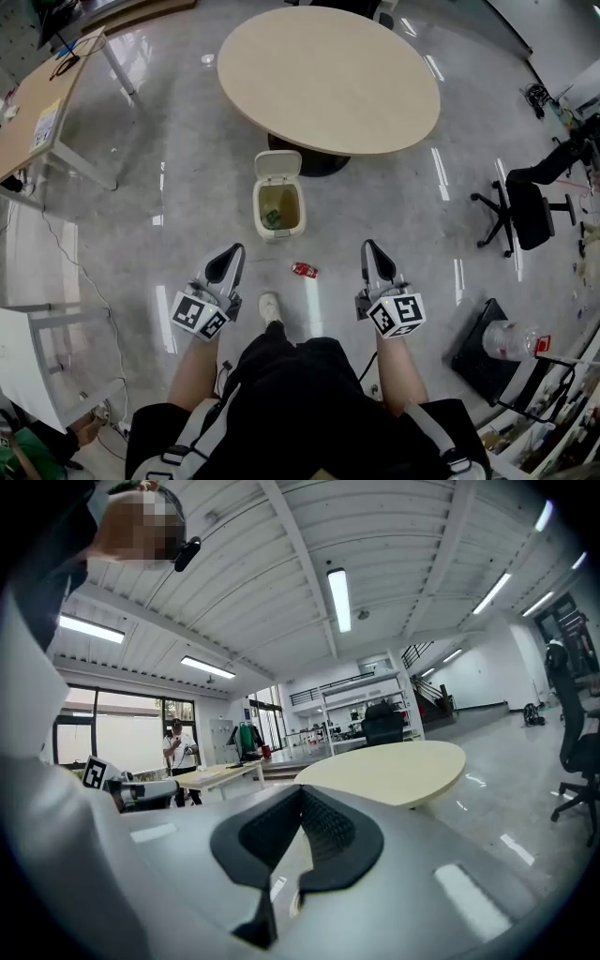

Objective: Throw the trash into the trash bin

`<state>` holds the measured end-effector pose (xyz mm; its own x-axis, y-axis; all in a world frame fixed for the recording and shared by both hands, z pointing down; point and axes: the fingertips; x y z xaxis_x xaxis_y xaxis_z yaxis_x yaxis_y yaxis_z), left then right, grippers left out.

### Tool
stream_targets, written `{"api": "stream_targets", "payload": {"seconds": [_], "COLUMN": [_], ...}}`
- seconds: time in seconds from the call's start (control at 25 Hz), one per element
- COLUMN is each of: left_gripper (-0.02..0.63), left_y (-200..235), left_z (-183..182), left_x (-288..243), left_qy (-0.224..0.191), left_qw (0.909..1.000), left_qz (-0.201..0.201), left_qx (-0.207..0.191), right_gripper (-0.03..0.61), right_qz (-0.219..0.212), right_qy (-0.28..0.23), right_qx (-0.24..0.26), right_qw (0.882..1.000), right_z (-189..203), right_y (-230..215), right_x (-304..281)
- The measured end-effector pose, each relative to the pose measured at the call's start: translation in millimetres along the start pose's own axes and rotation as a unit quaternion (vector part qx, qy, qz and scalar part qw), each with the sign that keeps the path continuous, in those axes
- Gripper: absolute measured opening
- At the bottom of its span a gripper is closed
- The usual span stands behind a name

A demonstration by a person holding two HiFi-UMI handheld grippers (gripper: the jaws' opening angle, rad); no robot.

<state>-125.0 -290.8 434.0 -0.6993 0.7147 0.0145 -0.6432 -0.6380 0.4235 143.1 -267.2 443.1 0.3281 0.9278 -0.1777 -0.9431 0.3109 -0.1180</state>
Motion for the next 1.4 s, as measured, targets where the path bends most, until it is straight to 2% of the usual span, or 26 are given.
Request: {"api": "stream_targets", "payload": {"seconds": [0.24, 0.44, 0.64, 0.8, 0.92, 1.08, 1.2, 1.4], "left_gripper": [0.000, 0.000, 0.000, 0.000, 0.000, 0.000, 0.000, 0.000], "left_y": [5, -4, -7, -4, 11, 39, 63, 105], "left_z": [11, 55, 117, 178, 226, 282, 319, 383], "left_x": [-11, 9, 13, 6, 3, -6, -16, -32], "left_qy": [0.000, 0.026, 0.037, 0.059, 0.066, 0.064, 0.062, 0.038], "left_qw": [0.9995, 0.9995, 0.9983, 0.9969, 0.9968, 0.9960, 0.9936, 0.9914], "left_qz": [-0.013, -0.002, 0.003, 0.015, 0.014, 0.022, 0.046, 0.096], "left_qx": [0.029, -0.017, -0.046, -0.050, -0.043, -0.059, -0.083, -0.081], "right_gripper": [0.006, 0.006, 0.006, 0.006, 0.006, 0.006, 0.006, 0.006], "right_qz": [-0.019, -0.045, -0.082, -0.099, -0.102, -0.109, -0.124, -0.176], "right_qy": [0.031, 0.026, 0.035, 0.052, 0.052, 0.043, 0.021, 0.008], "right_qx": [-0.010, 0.014, 0.054, 0.069, 0.070, 0.068, 0.072, 0.106], "right_qw": [0.999, 0.999, 0.995, 0.991, 0.991, 0.991, 0.989, 0.979], "right_z": [28, 57, 108, 177, 231, 303, 350, 448], "right_y": [2, 19, 27, 11, -6, -25, -35, -44], "right_x": [-22, -10, 5, 8, 0, -17, -37, -74]}}
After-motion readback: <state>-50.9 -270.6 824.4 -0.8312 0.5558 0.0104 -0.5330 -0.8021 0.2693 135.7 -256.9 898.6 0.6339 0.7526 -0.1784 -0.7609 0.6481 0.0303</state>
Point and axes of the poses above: the fingertips, and each gripper's own axes: x backward along the fingers, y to its left, z out of its underside, and after that the axes turned 6 degrees about x, right-handed
